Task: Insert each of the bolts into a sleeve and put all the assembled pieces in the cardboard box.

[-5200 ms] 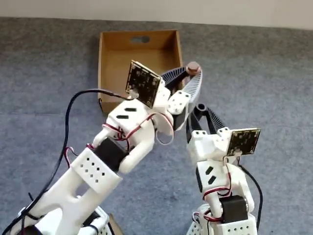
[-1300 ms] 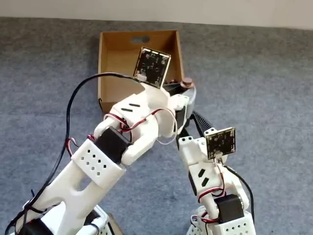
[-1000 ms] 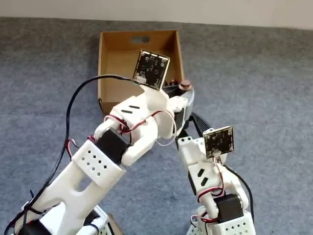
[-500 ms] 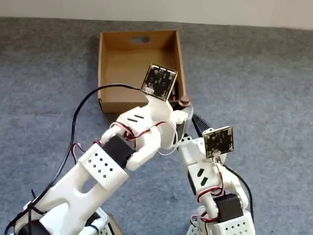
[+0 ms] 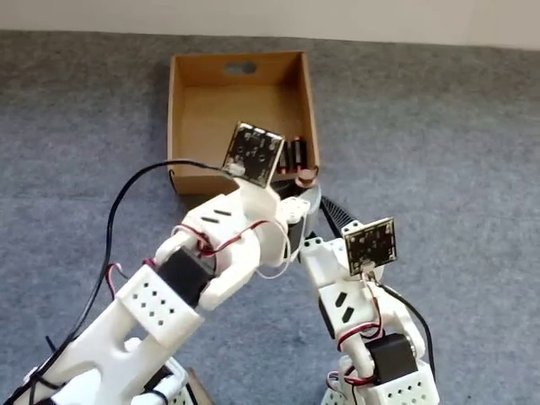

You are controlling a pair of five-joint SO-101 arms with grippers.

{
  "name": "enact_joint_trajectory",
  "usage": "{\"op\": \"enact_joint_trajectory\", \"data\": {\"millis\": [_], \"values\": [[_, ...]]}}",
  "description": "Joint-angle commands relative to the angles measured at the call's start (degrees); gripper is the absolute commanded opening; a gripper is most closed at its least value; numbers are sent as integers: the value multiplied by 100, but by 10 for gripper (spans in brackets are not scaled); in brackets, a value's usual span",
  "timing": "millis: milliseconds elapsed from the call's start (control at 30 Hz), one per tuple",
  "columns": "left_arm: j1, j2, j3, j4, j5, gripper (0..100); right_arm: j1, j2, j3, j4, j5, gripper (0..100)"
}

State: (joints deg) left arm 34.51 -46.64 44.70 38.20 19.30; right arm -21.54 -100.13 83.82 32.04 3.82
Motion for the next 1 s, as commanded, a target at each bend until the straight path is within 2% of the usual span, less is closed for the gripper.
{"op": "enact_joint_trajectory", "data": {"millis": [0, 133, 200, 400, 600, 700, 867, 967], "values": [[40, -242, 136, 26, 26, 53, 48, -66, -57, -154, 62, 7], [40, -242, 145, 26, 35, 230, 48, -66, -57, -145, 62, 7], [40, -277, 119, 26, 53, 276, 48, -66, -57, -145, 62, 7], [-163, -347, -365, 88, 35, 277, 48, -66, -57, -136, 62, 7], [-462, -1182, -831, 800, 35, 277, 40, -66, 75, -154, 62, 7], [-716, -1798, -778, 1002, 26, 242, 40, -66, 127, -154, 62, 7], [-1956, -2633, -189, 1081, 26, 0, 40, -66, 127, -154, 62, 7], [-2756, -2941, 699, 1046, 26, 40, 40, -66, 110, -154, 62, 7]]}}
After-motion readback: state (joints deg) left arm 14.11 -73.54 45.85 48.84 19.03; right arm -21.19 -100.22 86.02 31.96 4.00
